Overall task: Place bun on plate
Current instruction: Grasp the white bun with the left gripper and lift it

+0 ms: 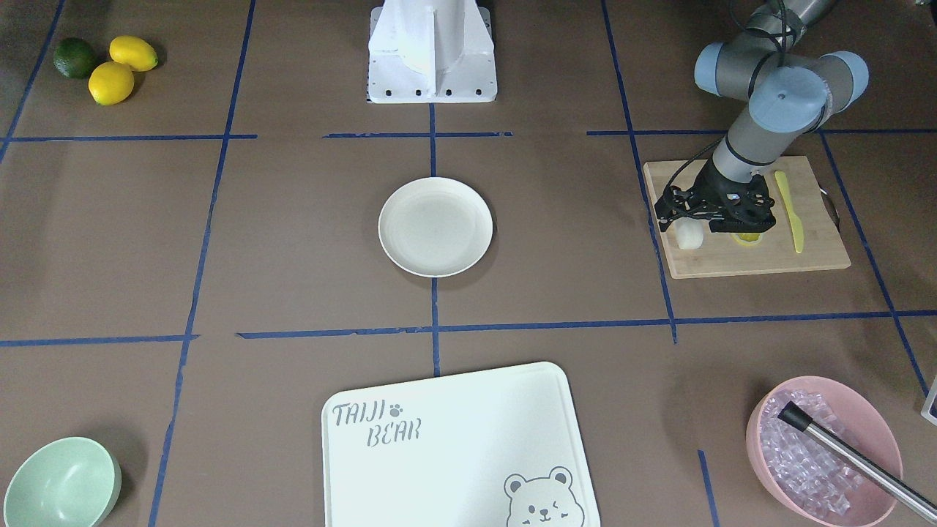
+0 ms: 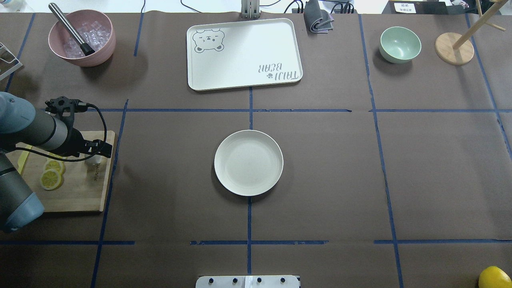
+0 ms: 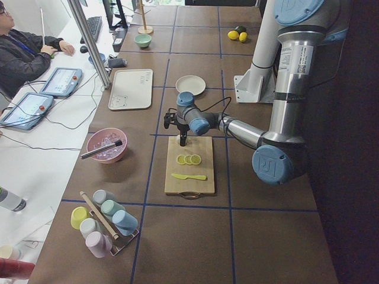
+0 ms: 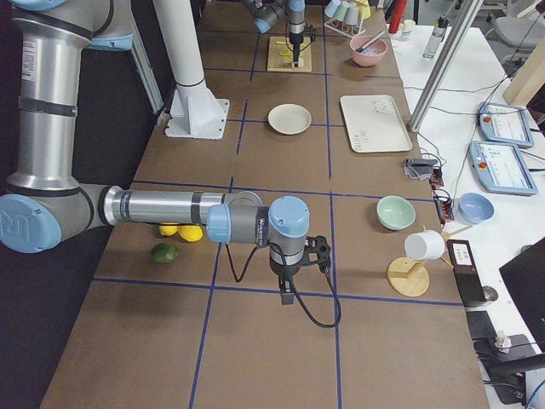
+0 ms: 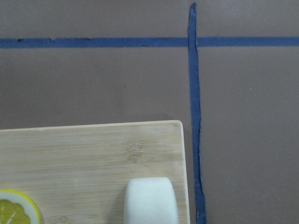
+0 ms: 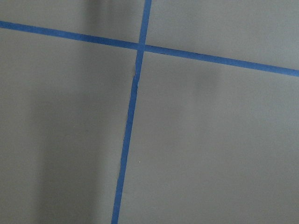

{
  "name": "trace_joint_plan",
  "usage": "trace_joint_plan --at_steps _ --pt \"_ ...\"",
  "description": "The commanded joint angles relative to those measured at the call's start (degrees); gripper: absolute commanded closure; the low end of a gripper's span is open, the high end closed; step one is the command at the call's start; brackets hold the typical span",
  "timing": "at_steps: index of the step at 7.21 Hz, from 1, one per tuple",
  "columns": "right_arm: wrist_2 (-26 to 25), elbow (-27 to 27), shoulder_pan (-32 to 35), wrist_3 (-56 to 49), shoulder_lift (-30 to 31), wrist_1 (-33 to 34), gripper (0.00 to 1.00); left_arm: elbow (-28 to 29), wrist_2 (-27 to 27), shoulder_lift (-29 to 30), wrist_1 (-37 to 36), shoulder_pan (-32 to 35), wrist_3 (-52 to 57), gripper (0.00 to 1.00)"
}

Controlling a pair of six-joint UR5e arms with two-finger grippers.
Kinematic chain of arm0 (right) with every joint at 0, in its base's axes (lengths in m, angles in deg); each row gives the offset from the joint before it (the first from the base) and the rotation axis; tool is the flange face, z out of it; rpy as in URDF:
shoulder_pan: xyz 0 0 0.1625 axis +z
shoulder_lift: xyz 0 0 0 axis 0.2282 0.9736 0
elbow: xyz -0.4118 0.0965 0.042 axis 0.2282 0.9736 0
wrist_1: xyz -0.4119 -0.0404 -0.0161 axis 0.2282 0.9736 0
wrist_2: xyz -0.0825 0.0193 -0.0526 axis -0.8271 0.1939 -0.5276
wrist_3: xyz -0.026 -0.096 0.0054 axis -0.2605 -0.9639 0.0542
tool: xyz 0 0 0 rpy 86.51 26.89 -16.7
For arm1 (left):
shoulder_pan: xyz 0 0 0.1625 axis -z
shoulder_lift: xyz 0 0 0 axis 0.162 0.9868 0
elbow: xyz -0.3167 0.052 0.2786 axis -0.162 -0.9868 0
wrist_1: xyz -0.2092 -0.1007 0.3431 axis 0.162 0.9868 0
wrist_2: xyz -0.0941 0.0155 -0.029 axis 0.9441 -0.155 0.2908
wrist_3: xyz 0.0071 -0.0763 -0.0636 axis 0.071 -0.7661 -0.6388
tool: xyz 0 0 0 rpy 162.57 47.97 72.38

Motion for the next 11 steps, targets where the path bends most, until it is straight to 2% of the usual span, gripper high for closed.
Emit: trace_joint_plan --at_steps 1,2,5,6,7,8,9,10,11 --pt "0.0 -0.09 0.0 -0.04 -0.07 0.0 0.0 0.2 0.05 0.12 -0.16 -0.13 -0.01 0.55" --pt "0.0 -0.09 0.0 -0.12 -0.07 0.0 0.0 -0.06 0.05 0.12 -0.16 -0.13 -0.01 0.75" --pt "0.0 -0.09 0.0 -0.12 -0.07 0.0 0.0 -1.29 0.49 1.08 -0.86 0.13 -0.1 0.76" --pt "0.0 0.0 0.0 -0.12 -0.07 0.0 0.0 -4.77 0.41 3.7 -7.13 0.39 -0.62 0.76" --pt "0.0 0.0 0.0 -0.12 -0.07 0.0 0.0 -8.46 0.15 9.64 -17.89 0.4 -2.45 0.75" --pt "0.0 0.09 0.0 -0.12 0.02 0.0 0.0 -8.85 -0.12 18.92 -26.87 -1.0 -9.6 0.75" --pt "0.0 0.26 0.0 -0.12 0.02 0.0 0.0 -8.16 -1.25 24.76 -29.4 -6.75 -16.64 0.75" --pt "0.0 0.26 0.0 -0.12 0.02 0.0 0.0 -3.97 -6.57 31.78 -29.34 -11.16 -23.32 0.74" --pt "0.0 0.26 0.0 -0.12 0.02 0.0 0.0 3.03 -10.02 37.94 -28.64 -14.86 -27.56 0.74"
